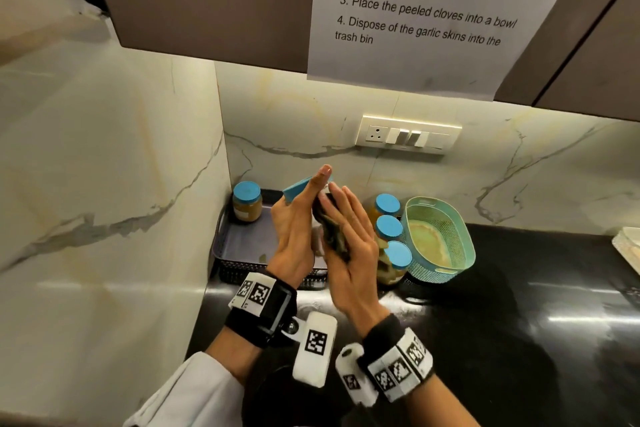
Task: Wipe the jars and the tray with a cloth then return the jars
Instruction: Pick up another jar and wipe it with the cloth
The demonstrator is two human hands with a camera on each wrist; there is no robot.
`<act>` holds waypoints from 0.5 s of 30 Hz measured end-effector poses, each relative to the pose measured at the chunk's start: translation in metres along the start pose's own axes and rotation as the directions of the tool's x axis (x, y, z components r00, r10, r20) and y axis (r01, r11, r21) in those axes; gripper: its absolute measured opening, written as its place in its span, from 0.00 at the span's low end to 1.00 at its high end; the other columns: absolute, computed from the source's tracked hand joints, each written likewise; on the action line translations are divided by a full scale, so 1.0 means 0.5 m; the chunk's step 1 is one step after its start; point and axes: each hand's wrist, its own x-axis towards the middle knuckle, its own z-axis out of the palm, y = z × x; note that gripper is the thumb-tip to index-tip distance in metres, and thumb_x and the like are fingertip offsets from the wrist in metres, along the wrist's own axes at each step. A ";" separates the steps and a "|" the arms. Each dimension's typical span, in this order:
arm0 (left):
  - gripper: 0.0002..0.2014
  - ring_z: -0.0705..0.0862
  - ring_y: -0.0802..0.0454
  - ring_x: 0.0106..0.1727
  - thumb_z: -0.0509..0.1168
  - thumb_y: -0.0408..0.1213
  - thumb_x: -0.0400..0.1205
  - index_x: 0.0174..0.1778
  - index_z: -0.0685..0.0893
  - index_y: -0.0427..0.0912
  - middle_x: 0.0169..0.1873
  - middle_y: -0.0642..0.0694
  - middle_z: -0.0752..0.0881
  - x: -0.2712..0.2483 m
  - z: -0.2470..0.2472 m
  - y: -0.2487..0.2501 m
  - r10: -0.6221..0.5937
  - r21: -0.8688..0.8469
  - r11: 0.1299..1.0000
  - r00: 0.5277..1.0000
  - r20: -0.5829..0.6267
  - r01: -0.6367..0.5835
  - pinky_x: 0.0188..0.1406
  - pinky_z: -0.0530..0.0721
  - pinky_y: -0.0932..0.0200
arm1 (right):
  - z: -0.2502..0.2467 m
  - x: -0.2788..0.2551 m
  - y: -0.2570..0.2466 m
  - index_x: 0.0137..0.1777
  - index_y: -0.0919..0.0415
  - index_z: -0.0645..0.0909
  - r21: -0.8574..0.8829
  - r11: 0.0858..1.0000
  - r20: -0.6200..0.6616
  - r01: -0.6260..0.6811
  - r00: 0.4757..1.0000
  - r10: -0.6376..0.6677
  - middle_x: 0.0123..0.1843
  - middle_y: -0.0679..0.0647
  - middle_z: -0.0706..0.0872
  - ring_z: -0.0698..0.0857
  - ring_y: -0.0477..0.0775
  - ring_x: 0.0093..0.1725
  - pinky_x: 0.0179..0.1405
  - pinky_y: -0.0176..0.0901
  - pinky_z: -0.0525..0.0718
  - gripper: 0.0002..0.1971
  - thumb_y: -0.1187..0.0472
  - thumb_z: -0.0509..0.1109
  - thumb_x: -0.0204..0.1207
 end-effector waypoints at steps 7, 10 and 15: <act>0.44 0.92 0.35 0.47 0.88 0.58 0.61 0.61 0.87 0.26 0.52 0.27 0.92 -0.010 0.013 -0.011 -0.034 0.041 0.999 0.999 -0.002 0.034 0.55 0.93 0.34 | -0.027 0.034 -0.029 0.79 0.54 0.79 0.341 0.892 -0.047 -0.296 0.943 0.331 0.76 0.47 0.86 0.83 0.52 0.76 0.72 0.49 0.85 0.19 0.59 0.65 0.90; 0.43 0.94 0.33 0.54 0.86 0.57 0.60 0.61 0.88 0.26 0.54 0.29 0.93 -0.013 0.010 -0.005 -0.048 0.007 0.999 0.999 -0.022 0.048 0.61 0.93 0.37 | -0.016 -0.013 0.006 0.82 0.56 0.76 0.022 0.999 0.010 -0.050 0.999 0.049 0.87 0.46 0.73 0.65 0.55 0.90 0.88 0.57 0.67 0.25 0.61 0.68 0.85; 0.22 0.93 0.47 0.42 0.80 0.49 0.78 0.57 0.91 0.33 0.50 0.31 0.93 -0.020 0.020 -0.004 -0.044 0.108 0.993 0.998 0.045 0.038 0.37 0.93 0.54 | -0.039 0.031 0.032 0.79 0.63 0.79 0.267 0.954 -0.087 -0.136 0.983 0.164 0.82 0.52 0.81 0.77 0.55 0.83 0.80 0.53 0.78 0.21 0.71 0.64 0.87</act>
